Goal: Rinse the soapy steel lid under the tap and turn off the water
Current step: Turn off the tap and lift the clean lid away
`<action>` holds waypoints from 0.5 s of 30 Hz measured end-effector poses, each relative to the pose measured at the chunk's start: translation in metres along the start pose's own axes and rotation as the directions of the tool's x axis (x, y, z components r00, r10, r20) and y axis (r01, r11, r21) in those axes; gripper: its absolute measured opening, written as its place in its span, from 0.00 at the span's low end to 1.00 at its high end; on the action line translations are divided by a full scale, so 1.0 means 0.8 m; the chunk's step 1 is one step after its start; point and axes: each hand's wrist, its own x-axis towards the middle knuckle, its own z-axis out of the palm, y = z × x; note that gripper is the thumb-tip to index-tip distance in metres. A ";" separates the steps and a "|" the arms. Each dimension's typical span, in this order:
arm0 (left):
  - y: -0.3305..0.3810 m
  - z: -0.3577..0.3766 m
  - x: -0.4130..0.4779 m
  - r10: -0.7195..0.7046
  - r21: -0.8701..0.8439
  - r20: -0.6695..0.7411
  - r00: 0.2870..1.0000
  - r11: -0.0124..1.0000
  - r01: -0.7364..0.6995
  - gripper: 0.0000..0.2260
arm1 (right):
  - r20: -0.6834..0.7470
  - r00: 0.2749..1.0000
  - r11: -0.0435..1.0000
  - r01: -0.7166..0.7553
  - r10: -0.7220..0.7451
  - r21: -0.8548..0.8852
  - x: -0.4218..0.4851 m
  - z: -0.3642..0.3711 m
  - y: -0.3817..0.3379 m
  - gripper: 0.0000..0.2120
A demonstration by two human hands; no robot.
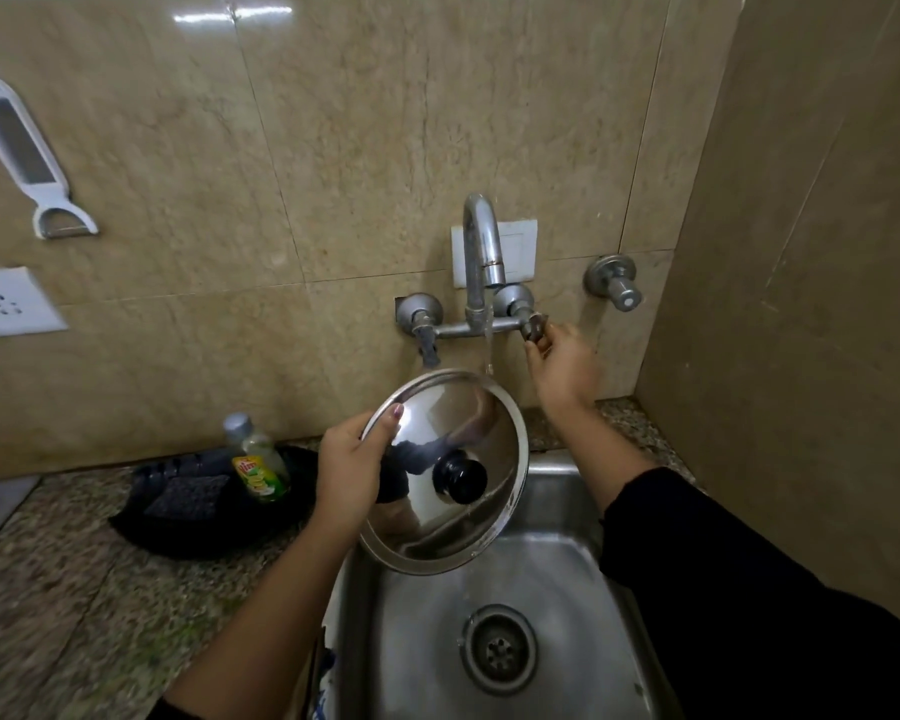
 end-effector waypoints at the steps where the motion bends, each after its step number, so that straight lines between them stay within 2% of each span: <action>1: 0.000 0.000 -0.001 -0.014 -0.008 -0.026 1.000 1.000 0.014 0.13 | 0.010 1.000 0.999 0.030 -0.030 -0.025 -0.001 -0.002 0.003 0.07; 4: 0.005 0.000 -0.007 -0.027 -0.047 -0.071 0.997 0.999 0.024 0.14 | 0.122 0.990 0.998 0.069 -0.068 -0.004 -0.014 -0.018 0.013 0.16; 6: 0.002 0.000 -0.014 -0.039 -0.101 -0.110 0.993 0.995 0.028 0.16 | 0.340 0.940 0.990 -0.058 0.010 0.132 -0.036 -0.034 0.021 0.21; 8: -0.002 -0.002 -0.020 -0.063 -0.150 -0.155 0.986 0.988 0.040 0.18 | 0.605 0.795 0.902 -0.289 0.040 0.319 -0.072 -0.056 0.024 0.27; 10: -0.009 -0.005 -0.025 -0.129 -0.231 -0.190 0.973 0.969 0.083 0.17 | 0.752 0.658 0.742 -0.483 -0.042 0.465 -0.107 -0.072 0.026 0.24; 11: -0.014 -0.005 -0.028 -0.170 -0.273 -0.209 0.963 0.956 0.109 0.17 | 0.775 0.627 0.666 -0.546 -0.078 0.509 -0.120 -0.076 0.030 0.20; 15: -0.028 -0.002 -0.051 -0.219 -0.327 -0.273 0.937 0.937 0.124 0.15 | 0.742 0.654 0.508 -0.594 -0.145 0.623 -0.148 -0.081 0.046 0.09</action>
